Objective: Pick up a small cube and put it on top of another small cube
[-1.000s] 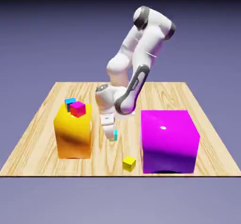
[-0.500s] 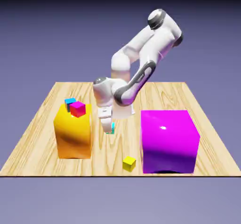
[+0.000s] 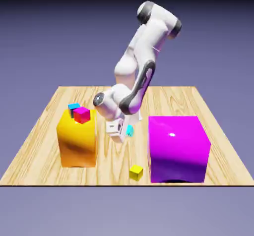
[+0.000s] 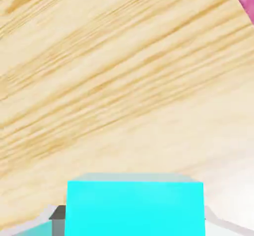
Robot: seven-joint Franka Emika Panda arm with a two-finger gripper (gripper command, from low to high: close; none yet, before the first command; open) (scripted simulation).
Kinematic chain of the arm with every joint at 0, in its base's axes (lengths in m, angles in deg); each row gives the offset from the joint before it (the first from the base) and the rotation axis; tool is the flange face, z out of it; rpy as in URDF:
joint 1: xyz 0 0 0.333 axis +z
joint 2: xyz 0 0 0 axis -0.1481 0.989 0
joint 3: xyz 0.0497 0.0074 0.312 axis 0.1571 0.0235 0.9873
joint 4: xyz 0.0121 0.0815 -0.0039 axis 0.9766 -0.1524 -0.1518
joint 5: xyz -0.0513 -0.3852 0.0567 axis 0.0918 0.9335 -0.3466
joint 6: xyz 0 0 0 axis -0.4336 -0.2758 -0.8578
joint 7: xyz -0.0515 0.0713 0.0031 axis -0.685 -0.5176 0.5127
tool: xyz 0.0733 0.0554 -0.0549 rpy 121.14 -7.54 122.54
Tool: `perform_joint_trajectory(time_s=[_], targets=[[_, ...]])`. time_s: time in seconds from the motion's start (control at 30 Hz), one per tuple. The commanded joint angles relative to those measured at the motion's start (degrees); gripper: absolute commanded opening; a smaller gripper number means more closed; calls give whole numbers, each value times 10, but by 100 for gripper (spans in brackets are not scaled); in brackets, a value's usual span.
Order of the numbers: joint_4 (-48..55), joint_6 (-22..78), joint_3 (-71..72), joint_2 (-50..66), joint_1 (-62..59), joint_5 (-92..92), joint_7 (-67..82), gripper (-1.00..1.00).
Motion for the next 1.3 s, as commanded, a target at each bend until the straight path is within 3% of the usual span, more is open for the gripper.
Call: perform_joint_trajectory(time_s=[0.0,0.83,1.1,1.27], targets=[[7,7,12,-20,-19,21,-25,-100],[171,175,308,-532,-483,569,-637,-100],[207,0,301,-648,-597,757,-577,-100],[174,-73,336,-588,-653,701,-508,-100]])
